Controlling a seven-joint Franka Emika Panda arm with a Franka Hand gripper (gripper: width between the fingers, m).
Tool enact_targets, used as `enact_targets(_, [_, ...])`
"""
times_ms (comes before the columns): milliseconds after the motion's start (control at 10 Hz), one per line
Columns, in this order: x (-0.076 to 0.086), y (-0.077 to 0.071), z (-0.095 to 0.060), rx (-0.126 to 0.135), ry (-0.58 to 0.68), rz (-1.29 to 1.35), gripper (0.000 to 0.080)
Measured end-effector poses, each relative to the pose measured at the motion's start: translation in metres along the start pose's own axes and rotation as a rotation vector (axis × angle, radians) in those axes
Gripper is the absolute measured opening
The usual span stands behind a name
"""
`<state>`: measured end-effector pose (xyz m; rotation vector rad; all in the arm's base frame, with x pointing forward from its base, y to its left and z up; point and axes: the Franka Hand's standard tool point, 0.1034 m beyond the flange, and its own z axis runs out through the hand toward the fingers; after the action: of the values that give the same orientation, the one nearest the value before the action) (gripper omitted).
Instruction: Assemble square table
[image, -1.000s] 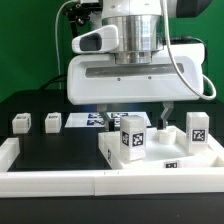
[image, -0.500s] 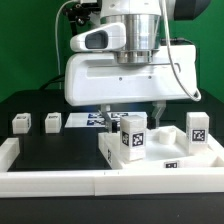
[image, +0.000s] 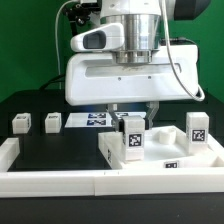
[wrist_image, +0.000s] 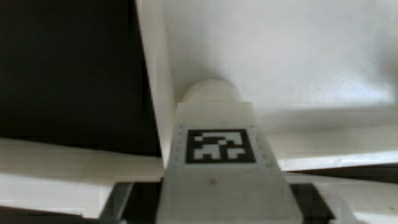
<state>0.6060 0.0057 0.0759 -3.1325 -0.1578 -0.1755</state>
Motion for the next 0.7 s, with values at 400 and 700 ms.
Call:
enact_targets(400, [-0.0005,0.0008,0.0005,0.005,0.008,0.385,0.0289])
enact_targets(700, [-0.0014,0.0009,0.0011,0.012,0.006,0.677,0.0290])
